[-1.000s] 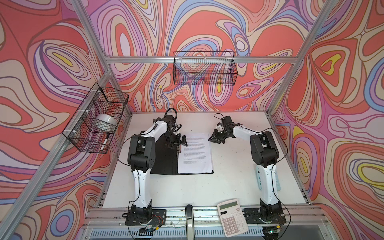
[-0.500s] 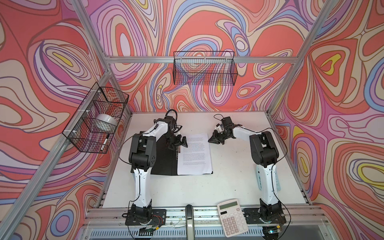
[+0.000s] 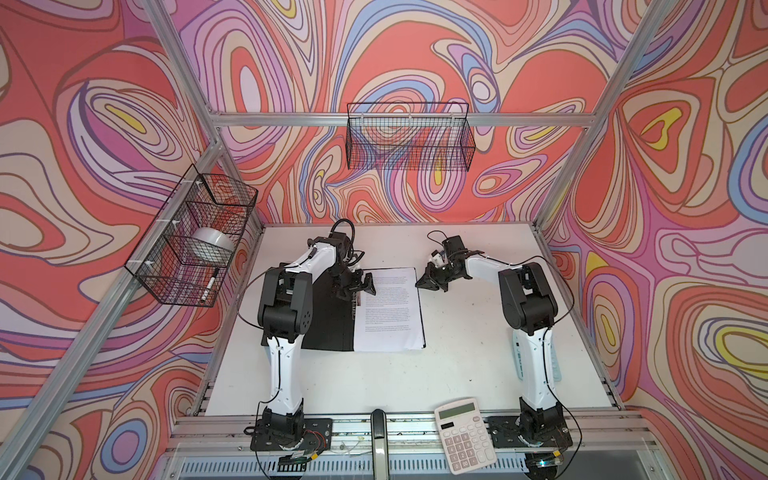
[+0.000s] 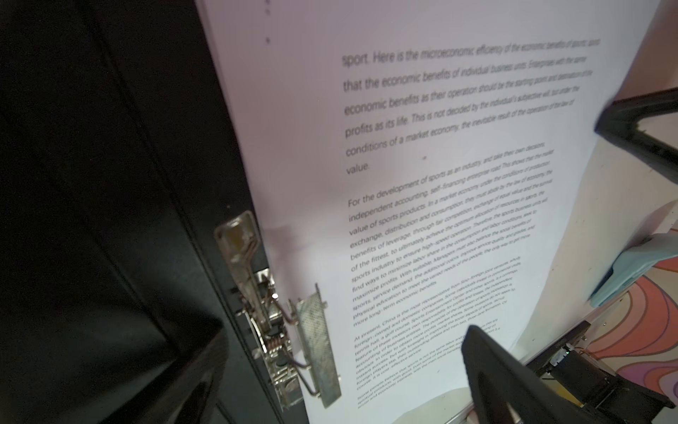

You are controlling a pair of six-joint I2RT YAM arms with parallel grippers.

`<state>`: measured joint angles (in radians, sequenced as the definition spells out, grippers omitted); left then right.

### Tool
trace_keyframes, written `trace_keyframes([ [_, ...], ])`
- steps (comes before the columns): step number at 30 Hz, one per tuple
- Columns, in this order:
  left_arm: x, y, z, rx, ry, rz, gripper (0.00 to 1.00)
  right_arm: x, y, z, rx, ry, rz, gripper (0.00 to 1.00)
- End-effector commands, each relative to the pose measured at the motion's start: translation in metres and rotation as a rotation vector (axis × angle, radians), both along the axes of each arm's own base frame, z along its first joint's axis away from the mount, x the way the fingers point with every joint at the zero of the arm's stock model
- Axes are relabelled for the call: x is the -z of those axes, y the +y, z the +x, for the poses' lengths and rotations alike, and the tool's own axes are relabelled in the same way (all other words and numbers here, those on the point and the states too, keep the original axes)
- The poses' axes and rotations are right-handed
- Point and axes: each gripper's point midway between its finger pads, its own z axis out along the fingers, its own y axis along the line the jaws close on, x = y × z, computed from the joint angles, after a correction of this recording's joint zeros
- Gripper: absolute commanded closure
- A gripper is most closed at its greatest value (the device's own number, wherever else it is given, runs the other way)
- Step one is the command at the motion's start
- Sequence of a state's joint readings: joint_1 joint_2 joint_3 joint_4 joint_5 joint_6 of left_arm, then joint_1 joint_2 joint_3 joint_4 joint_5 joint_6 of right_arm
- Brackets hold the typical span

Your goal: Put the files into the folder

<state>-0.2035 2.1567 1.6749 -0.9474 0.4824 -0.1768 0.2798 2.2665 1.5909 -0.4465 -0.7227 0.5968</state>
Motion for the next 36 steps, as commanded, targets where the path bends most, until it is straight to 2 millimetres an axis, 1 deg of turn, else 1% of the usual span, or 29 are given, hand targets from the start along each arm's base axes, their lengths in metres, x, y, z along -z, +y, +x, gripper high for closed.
trace_keyframes([
  [1,-0.002,-0.004,0.002,0.002,0.008,-0.012,0.00,-0.007,0.001,-0.003,-0.005,-0.009,0.011,0.92],
  [5,-0.002,-0.005,0.002,-0.004,0.011,-0.018,0.00,-0.014,0.003,-0.002,-0.017,-0.024,0.023,0.91],
  [13,-0.007,-0.006,0.002,-0.004,0.003,-0.026,0.00,-0.012,0.004,0.005,-0.021,-0.030,0.020,0.93],
  [19,-0.009,-0.006,0.002,-0.005,-0.002,-0.028,0.00,-0.016,0.006,0.010,-0.027,-0.049,0.023,0.93],
  [20,-0.009,-0.006,0.003,-0.006,-0.002,-0.029,0.00,-0.017,0.006,0.010,-0.029,-0.050,0.023,0.92],
  [25,-0.012,-0.006,0.003,-0.002,-0.005,-0.027,0.00,-0.020,0.002,0.008,-0.029,-0.052,-0.005,0.80],
  [28,-0.017,-0.005,0.002,0.008,-0.016,-0.022,0.00,-0.029,-0.003,0.006,-0.025,-0.075,-0.041,0.75],
  [30,-0.024,-0.003,0.003,0.020,-0.035,-0.012,0.00,-0.038,-0.010,0.005,-0.012,-0.100,-0.083,0.73],
  [32,-0.035,-0.001,0.005,0.029,-0.064,-0.003,0.00,-0.051,-0.018,0.004,0.001,-0.132,-0.125,0.73],
  [33,-0.042,0.000,0.007,0.031,-0.083,0.000,0.00,-0.061,-0.021,0.003,0.007,-0.154,-0.146,0.73],
  [36,-0.062,0.002,0.009,0.044,-0.136,0.008,0.00,-0.087,-0.031,-0.007,0.014,-0.207,-0.216,0.72],
])
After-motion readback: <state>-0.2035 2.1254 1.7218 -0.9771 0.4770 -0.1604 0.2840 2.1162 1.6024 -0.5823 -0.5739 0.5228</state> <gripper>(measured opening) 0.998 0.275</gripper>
